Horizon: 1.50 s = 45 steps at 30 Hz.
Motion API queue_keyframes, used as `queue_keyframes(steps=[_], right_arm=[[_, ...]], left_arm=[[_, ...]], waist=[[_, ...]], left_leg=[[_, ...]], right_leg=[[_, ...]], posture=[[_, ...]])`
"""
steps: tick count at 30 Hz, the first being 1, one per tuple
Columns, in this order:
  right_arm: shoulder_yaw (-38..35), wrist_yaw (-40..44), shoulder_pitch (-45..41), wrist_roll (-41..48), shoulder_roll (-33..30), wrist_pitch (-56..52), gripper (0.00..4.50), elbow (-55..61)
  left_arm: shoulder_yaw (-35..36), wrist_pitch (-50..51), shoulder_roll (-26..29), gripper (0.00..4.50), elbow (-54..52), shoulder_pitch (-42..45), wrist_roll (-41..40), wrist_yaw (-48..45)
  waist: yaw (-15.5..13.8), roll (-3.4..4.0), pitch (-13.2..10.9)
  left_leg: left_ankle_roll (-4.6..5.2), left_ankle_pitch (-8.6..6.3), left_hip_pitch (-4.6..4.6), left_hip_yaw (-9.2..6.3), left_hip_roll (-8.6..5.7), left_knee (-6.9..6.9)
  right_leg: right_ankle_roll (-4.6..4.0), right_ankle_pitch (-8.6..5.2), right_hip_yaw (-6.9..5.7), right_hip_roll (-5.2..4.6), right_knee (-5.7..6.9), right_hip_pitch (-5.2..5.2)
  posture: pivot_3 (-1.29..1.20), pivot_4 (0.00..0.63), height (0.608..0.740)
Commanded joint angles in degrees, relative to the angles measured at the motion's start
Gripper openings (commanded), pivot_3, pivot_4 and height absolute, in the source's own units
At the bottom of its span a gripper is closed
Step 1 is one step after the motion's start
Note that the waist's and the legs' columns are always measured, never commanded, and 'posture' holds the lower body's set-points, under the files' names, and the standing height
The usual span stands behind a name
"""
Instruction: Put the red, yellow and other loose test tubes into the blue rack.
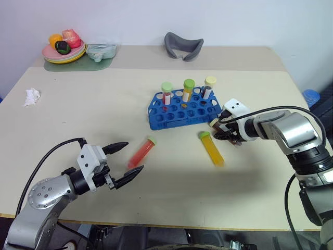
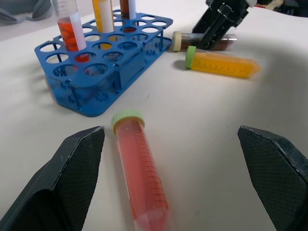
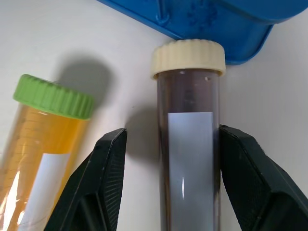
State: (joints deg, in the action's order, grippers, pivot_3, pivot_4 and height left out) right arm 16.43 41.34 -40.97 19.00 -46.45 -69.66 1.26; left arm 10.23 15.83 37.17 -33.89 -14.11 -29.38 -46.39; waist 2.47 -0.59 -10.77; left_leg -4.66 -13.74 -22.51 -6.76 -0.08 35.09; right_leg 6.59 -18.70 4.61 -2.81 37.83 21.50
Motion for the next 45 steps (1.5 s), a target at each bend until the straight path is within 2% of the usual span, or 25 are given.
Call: queue_keyframes(steps=[1, 2, 10, 14, 22, 25, 28, 30, 32, 36, 41, 45], right_arm=[[-1.06, 0.59, 0.63, 0.39, 0.13, -0.56, 2.29, 2.18], [-1.25, 0.54, 0.66, 0.46, 0.22, -0.68, 2.05, 2.39], [-1.74, 0.47, 2.00, 0.11, -0.19, -0.12, 2.05, 3.95], [-2.07, 0.53, 2.45, -0.08, -0.22, 0.59, 0.89, 4.75], [-5.51, 0.39, 4.35, 1.70, -0.59, -1.67, 0.89, 9.74], [-9.20, -0.50, 4.66, 3.31, 0.95, -2.46, 0.89, 11.51], [-18.84, 0.59, 5.97, 9.14, 5.93, 1.31, 0.89, 12.82], [-27.93, 2.11, 7.28, 15.70, 11.94, 6.20, 0.89, 13.43], [-33.58, 2.80, 8.42, 20.47, 17.04, 10.67, 0.89, 13.77], [-37.21, 3.77, 9.95, 23.40, 24.40, 22.93, 0.89, 13.53], [-36.90, 1.63, 10.36, 19.40, 30.71, 39.27, 0.89, 7.30], [-35.83, 0.54, 8.68, 14.89, 36.94, 54.90, 0.89, -3.26]], left_arm=[[0.42, -0.43, 0.46, 4.50, -0.62, 1.02, -0.60, -0.57], [0.40, -0.41, 0.46, 4.50, -0.38, 1.26, -0.62, -0.71], [0.52, -0.50, 0.21, 4.50, 0.21, 1.78, -0.84, -1.61], [0.51, -0.47, -0.07, 4.50, 0.33, 1.75, -0.89, -1.62], [0.31, -0.59, -0.64, 4.50, 0.35, 1.28, -0.85, -1.57], [0.31, -0.81, -0.66, 4.50, 0.88, 1.63, -0.72, -1.77], [0.36, -1.04, -0.83, 4.50, 1.10, 1.83, -0.62, -1.76], [0.23, -1.14, -1.24, 4.50, 1.16, 1.87, -0.62, -1.54], [-0.07, -1.18, -1.72, 4.50, 1.27, 1.97, -0.53, -1.35], [-0.26, -1.07, -2.27, 4.50, 1.84, 3.04, -0.61, -1.04], [-0.46, -1.31, -2.83, 4.50, 3.27, 4.70, -0.59, -1.20], [-0.62, -2.05, -3.10, 4.50, 4.58, 5.27, -0.37, -1.83]], waist=[[0.04, 0.00, 0.00], [0.08, 0.00, 0.00], [0.03, 0.00, 0.00], [0.04, 0.00, 0.00], [0.00, 0.00, -0.01], [0.05, 0.01, -0.02], [0.04, -0.02, -0.04], [0.01, -0.03, -0.06], [0.01, -0.01, -0.09], [0.01, -0.01, -0.09], [0.19, 0.01, -0.10], [0.33, 0.01, -0.10]], left_leg=[[0.00, 0.00, 0.00, 0.00, 0.00, 0.00], [0.00, 0.00, 0.00, 0.00, 0.00, 0.00], [0.00, 0.00, 0.00, 0.00, 0.00, 0.01], [0.00, 0.00, 0.00, 0.00, 0.00, 0.00], [0.00, 0.00, 0.00, 0.00, 0.00, 0.00], [0.00, 0.00, 0.00, 0.00, 0.00, 0.00], [0.00, 0.00, 0.00, 0.00, 0.00, 0.00], [0.01, 0.00, 0.00, 0.00, 0.00, -0.01], [0.01, -0.01, 0.00, -0.02, 0.01, -0.02], [0.01, -0.01, 0.00, -0.01, 0.00, 0.01], [0.01, -0.01, 0.05, -0.01, 0.00, 0.02], [0.01, 0.00, 0.09, -0.01, 0.02, 0.00]], right_leg=[[0.00, 0.00, 0.00, 0.00, 0.00, 0.00], [0.00, 0.00, 0.00, 0.00, 0.00, 0.00], [0.00, 0.00, 0.00, 0.00, 0.00, 0.00], [0.00, 0.00, 0.00, 0.00, 0.00, 0.00], [0.00, 0.00, 0.00, 0.00, 0.00, 0.00], [0.00, 0.00, 0.00, 0.00, 0.01, 0.00], [0.00, 0.00, 0.00, 0.01, 0.01, 0.00], [0.00, 0.00, 0.00, 0.02, 0.01, -0.01], [0.01, 0.00, -0.02, 0.04, 0.02, -0.03], [0.02, 0.01, -0.01, 0.02, 0.04, -0.04], [0.02, 0.01, 0.00, 0.03, 0.12, -0.03], [0.01, 0.01, 0.00, 0.05, 0.18, -0.01]], posture=[[0.00, 0.150, 0.740], [0.00, 0.150, 0.740], [0.00, 0.150, 0.740], [0.00, 0.150, 0.740], [0.00, 0.150, 0.740], [0.00, 0.150, 0.740], [0.00, 0.150, 0.740], [0.00, 0.150, 0.740], [0.00, 0.150, 0.740], [0.00, 0.150, 0.740], [0.00, 0.150, 0.740], [0.00, 0.150, 0.740]])
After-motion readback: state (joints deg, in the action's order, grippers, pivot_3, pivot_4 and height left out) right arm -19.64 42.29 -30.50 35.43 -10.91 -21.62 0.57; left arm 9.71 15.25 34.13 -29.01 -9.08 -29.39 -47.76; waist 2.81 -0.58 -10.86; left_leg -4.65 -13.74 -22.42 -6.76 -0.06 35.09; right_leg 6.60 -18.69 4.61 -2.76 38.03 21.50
